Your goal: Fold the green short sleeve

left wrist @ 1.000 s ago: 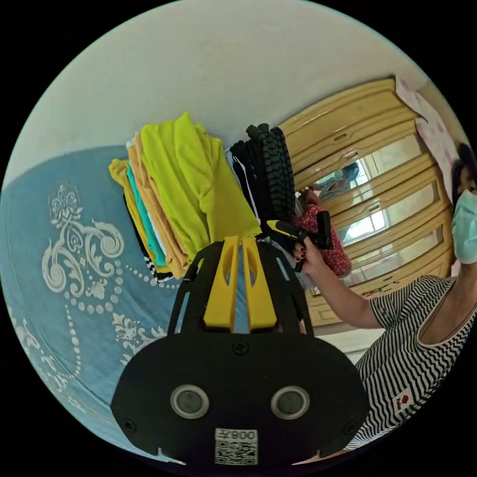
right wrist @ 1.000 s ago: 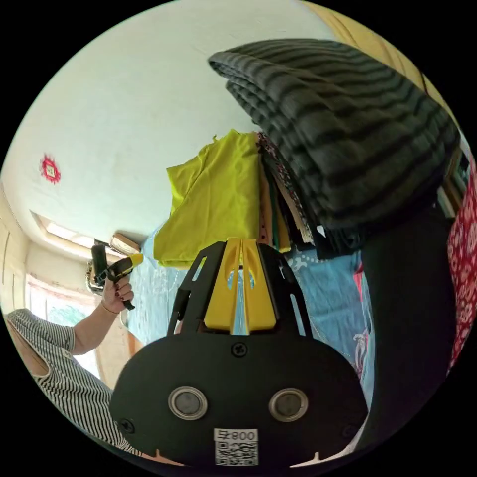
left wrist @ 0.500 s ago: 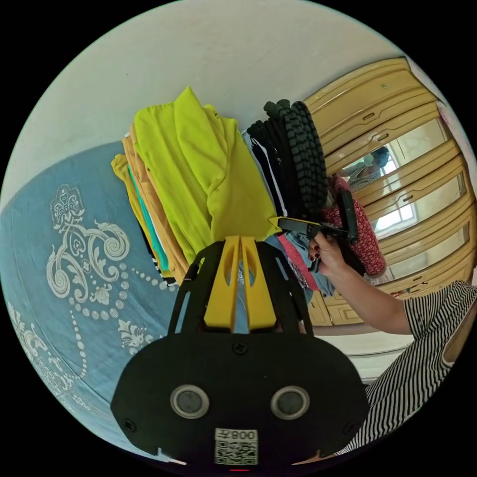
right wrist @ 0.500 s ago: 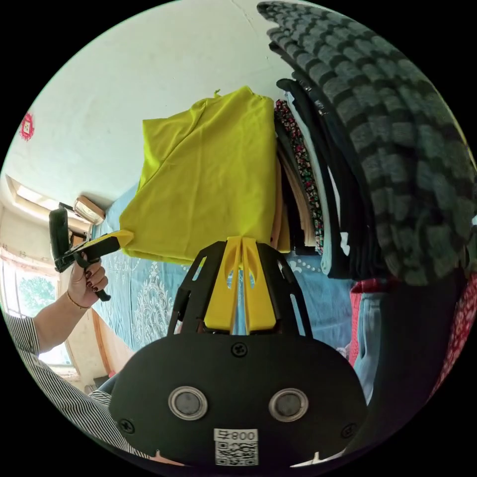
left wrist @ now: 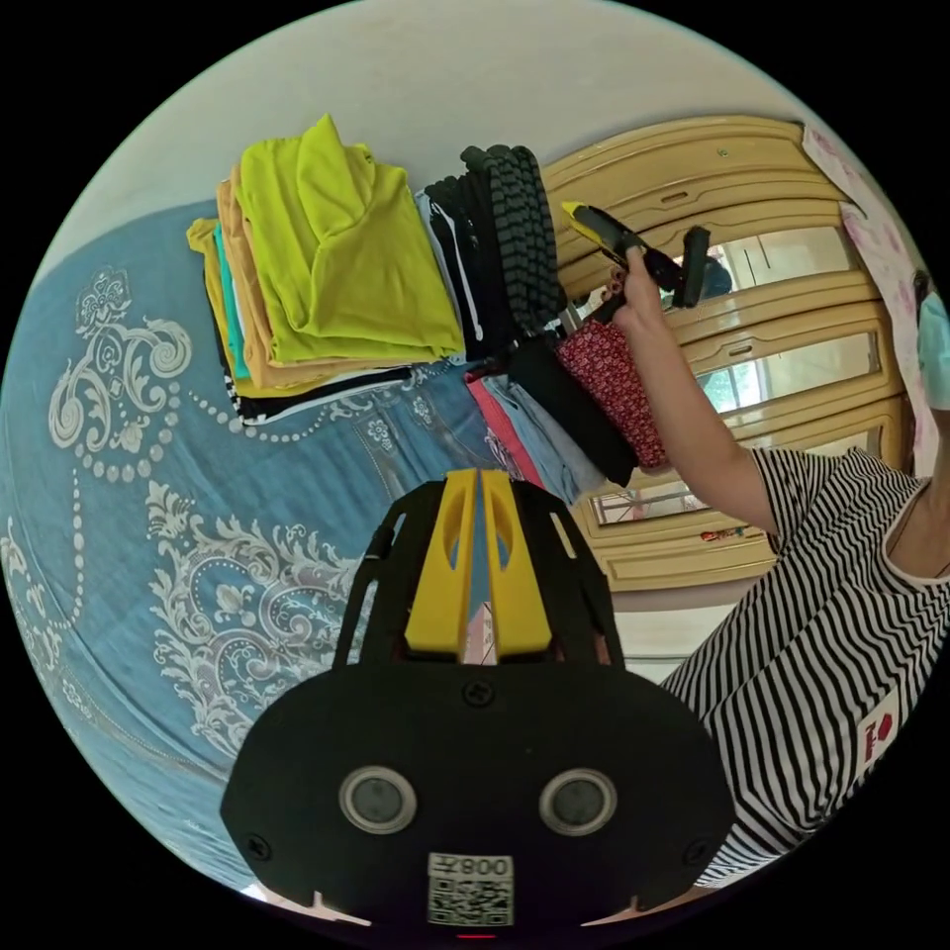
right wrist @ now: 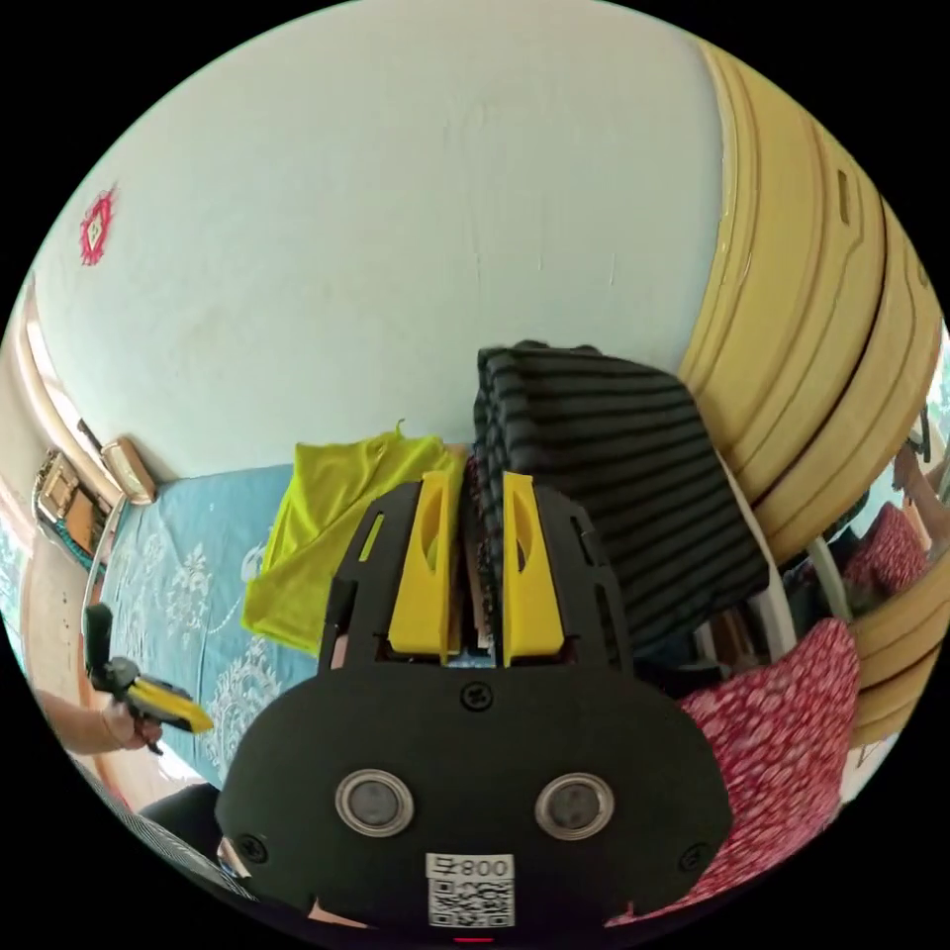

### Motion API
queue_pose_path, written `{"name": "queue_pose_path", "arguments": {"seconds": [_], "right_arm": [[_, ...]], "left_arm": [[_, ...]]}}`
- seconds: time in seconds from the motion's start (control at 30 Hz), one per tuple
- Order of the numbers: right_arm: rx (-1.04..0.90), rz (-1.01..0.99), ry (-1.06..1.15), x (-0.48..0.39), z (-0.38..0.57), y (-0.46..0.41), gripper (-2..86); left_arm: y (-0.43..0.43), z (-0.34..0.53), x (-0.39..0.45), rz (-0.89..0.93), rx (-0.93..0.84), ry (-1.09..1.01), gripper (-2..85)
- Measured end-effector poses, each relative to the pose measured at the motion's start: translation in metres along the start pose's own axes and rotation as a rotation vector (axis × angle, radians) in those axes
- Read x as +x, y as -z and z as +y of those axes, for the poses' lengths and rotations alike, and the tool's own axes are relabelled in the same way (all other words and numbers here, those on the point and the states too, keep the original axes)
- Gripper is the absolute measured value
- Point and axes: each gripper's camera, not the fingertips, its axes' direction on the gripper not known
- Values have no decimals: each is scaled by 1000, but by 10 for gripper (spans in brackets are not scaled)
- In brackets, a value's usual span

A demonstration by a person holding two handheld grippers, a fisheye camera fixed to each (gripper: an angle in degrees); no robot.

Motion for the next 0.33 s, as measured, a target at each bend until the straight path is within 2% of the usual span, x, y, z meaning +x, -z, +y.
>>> {"name": "queue_pose_path", "arguments": {"seconds": [0.23, 0.33], "right_arm": [[-21, 110, 30, 71, -100, -76, 114], [-108, 195, 69, 102, -119, -133, 111]], "left_arm": [[19, 37, -2, 52, -8, 6, 4], [32, 59, -16, 85, -6, 40, 2]]}}
